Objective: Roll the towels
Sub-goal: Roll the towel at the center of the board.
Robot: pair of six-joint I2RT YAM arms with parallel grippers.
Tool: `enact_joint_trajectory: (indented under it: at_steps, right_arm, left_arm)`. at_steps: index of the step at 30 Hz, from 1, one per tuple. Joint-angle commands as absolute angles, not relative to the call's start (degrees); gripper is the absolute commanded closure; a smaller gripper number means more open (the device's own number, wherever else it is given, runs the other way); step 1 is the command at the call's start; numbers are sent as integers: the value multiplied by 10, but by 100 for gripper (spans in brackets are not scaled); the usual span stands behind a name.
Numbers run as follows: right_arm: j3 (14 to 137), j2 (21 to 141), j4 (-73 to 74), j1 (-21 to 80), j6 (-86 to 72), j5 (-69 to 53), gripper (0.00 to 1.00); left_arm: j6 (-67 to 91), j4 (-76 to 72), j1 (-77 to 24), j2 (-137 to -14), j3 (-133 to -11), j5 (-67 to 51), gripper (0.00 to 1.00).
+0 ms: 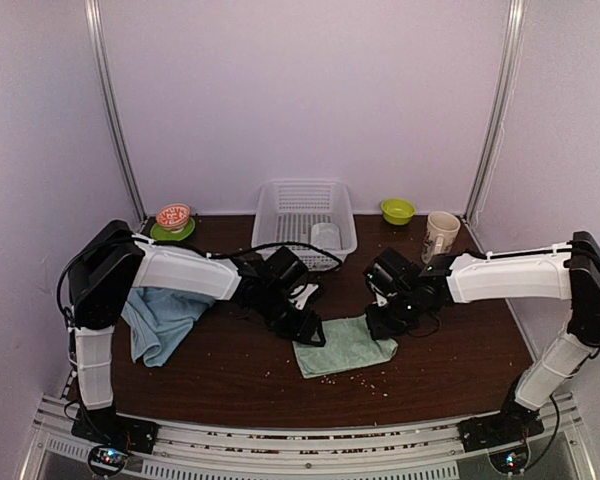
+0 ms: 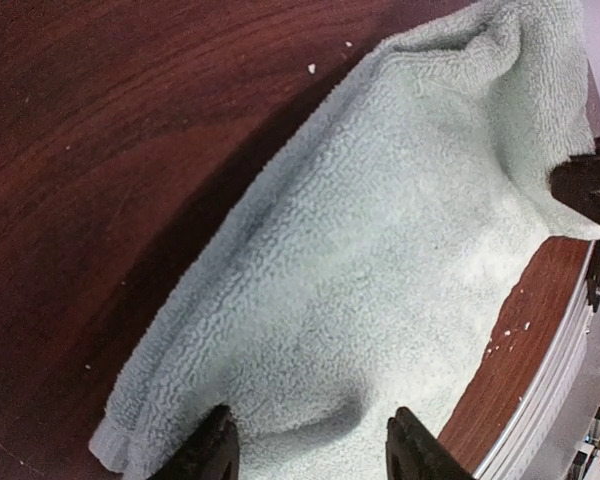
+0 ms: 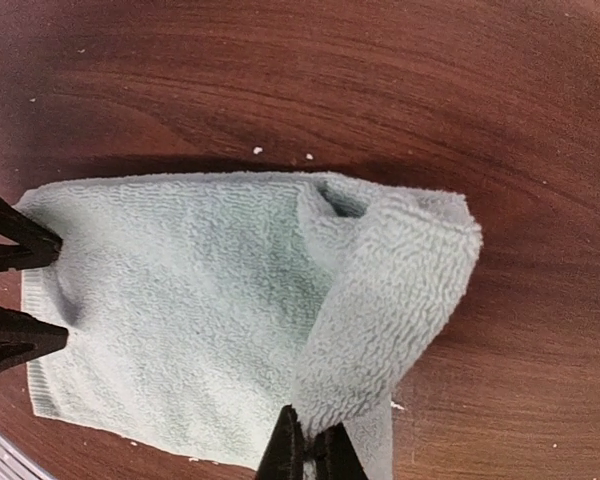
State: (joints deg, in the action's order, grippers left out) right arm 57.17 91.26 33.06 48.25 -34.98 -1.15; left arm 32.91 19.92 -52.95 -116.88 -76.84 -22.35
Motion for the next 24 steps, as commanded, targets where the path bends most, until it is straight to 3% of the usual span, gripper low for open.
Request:
enact_joint_trajectory:
  at_steps: [1,12,24]
  right_arm:
    - [573,915,290,487,-367,-52,100]
    - [565,937,253,490,-381,-93,100]
    - [521,935,195,490,-377,-135,68]
  left_arm:
    - [336,179,-533,-1179,-755,-230,49]
    - [340,175,-538,-1179,-745,-230,49]
    - [315,219,-538,-1147,-768,-230,49]
